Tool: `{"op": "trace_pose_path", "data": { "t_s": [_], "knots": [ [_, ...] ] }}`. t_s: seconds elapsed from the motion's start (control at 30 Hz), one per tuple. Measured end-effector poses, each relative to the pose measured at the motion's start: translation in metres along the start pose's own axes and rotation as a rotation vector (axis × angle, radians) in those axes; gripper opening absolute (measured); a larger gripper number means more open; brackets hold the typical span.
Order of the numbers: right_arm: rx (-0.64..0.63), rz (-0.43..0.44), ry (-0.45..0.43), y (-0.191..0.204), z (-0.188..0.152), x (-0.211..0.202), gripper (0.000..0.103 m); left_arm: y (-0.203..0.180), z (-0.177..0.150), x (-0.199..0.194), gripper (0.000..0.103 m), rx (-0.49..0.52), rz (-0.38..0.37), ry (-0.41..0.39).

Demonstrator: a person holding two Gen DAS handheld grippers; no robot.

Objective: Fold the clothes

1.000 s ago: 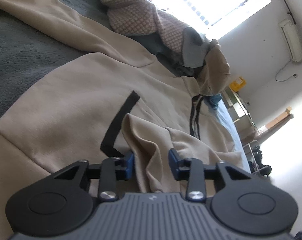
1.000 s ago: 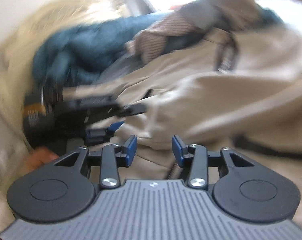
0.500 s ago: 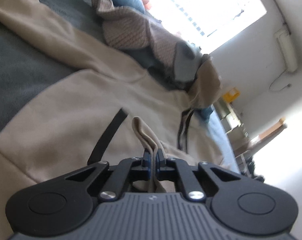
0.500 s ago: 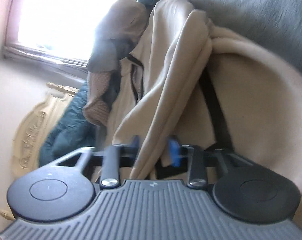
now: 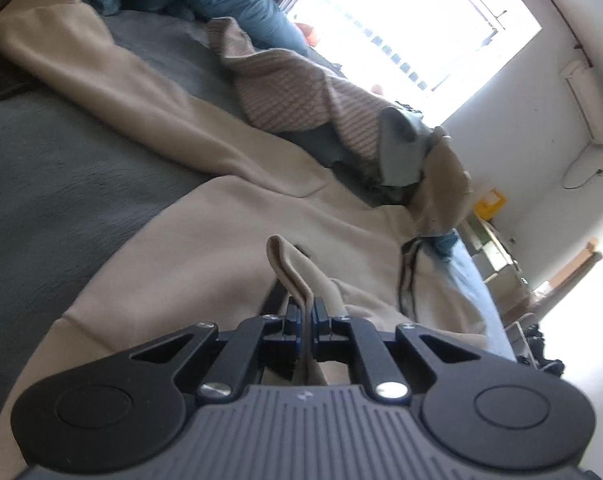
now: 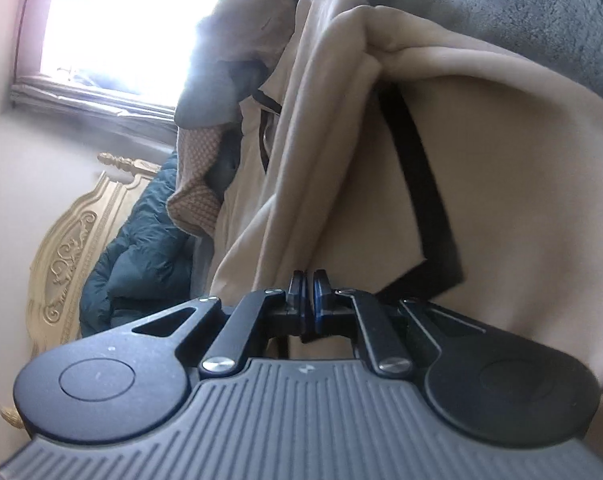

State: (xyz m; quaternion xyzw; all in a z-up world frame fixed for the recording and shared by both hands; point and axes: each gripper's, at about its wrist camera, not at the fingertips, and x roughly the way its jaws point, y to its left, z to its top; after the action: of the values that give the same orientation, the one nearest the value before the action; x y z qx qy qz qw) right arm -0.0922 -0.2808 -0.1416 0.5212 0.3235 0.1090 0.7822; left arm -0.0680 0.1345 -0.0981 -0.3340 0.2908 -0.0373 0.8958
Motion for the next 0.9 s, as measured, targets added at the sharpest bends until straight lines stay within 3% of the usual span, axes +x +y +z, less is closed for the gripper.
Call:
{"op": "trace_pose_path", "data": {
  "t_s": [0.13,0.23,0.4,0.47,0.63,0.77,0.83,0.9],
  "knots": [
    [-0.078,-0.032,-0.027,0.004,0.003,-0.011,0.005,0.005,0.001,-0.001,0.006,0.018,0.044,-0.017],
    [-0.217,-0.075,-0.088,0.015,0.007,-0.025,0.006,0.006,0.001,0.004,0.006,0.036,0.075,-0.002],
    [-0.453,-0.174,-0.26,0.032,0.026,-0.061,0.007,0.004,-0.001,0.01,0.007,0.054,0.124,0.017],
    [-0.509,-0.217,-0.295,0.032,0.041,-0.067,0.008,0.001,-0.002,0.011,0.014,0.075,0.145,0.022],
    [-0.629,-0.316,-0.217,0.035,0.067,-0.045,0.013,-0.004,-0.002,-0.011,0.037,0.139,0.223,-0.022],
    [-0.712,-0.301,-0.168,0.029,0.066,-0.041,0.016,-0.016,-0.003,-0.039,0.039,0.228,0.297,-0.105],
    [-0.764,-0.305,-0.162,0.03,0.065,-0.038,0.022,-0.031,-0.003,-0.046,0.039,0.29,0.289,-0.126],
    [-0.816,-0.318,-0.158,0.034,0.06,-0.035,0.024,-0.053,-0.007,-0.045,0.042,0.371,0.224,-0.103]
  ]
}}
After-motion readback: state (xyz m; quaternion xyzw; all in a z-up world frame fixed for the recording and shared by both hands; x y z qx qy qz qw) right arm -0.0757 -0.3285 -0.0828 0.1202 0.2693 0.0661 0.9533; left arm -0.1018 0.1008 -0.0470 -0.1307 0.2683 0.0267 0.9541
